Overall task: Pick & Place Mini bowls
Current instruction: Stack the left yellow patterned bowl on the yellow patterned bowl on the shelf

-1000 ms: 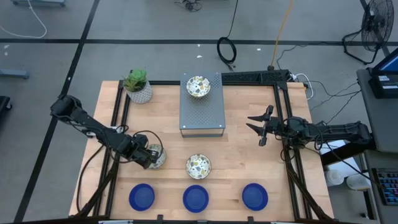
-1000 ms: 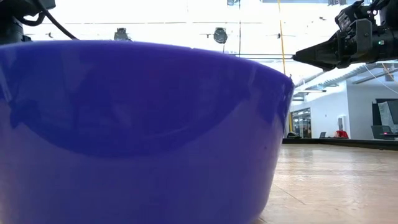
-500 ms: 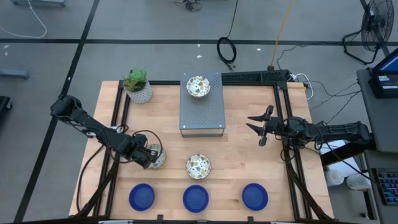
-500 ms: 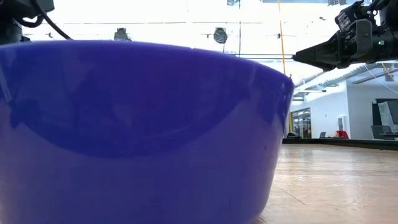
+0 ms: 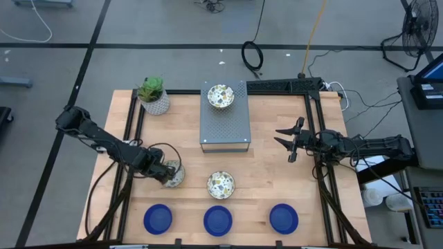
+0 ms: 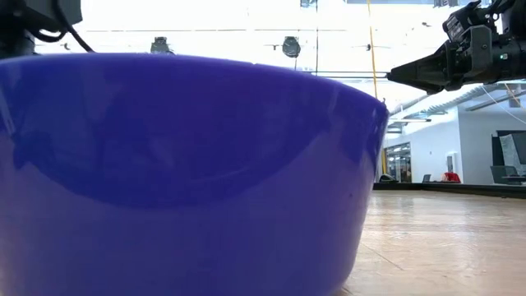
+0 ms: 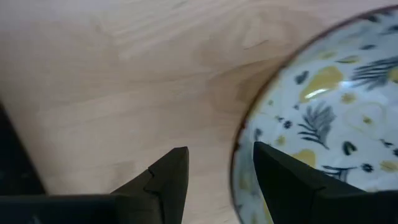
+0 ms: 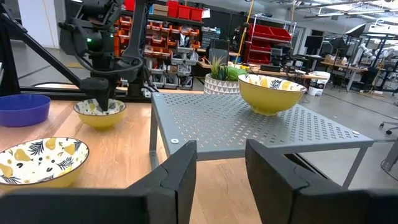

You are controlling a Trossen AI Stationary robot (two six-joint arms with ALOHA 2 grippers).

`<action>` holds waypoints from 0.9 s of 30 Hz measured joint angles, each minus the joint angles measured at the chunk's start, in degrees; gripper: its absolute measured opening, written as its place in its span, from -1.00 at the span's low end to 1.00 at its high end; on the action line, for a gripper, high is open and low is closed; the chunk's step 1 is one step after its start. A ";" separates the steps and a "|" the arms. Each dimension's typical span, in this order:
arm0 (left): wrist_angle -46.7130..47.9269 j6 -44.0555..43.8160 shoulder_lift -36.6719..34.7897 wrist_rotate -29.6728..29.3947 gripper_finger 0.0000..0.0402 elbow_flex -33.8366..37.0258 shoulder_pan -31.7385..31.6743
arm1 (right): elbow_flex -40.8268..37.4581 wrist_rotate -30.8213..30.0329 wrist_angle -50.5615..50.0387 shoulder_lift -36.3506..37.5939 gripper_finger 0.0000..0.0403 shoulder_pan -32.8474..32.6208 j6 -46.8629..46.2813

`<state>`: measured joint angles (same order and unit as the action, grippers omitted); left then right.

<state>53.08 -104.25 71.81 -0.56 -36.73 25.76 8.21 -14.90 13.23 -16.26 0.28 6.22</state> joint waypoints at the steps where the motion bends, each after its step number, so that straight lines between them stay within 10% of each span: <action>1: 0.08 0.83 -0.04 0.49 -0.10 0.00 -0.63 | 0.00 0.00 0.00 -0.01 -0.37 0.00 0.00; 27: -0.70 5.49 -0.39 -0.15 -0.10 0.00 -3.60 | 0.00 -0.02 -0.28 0.00 -0.37 0.01 0.00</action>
<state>52.38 -98.76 71.42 -0.71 -36.73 22.15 8.21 -14.92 12.95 -16.27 0.30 6.22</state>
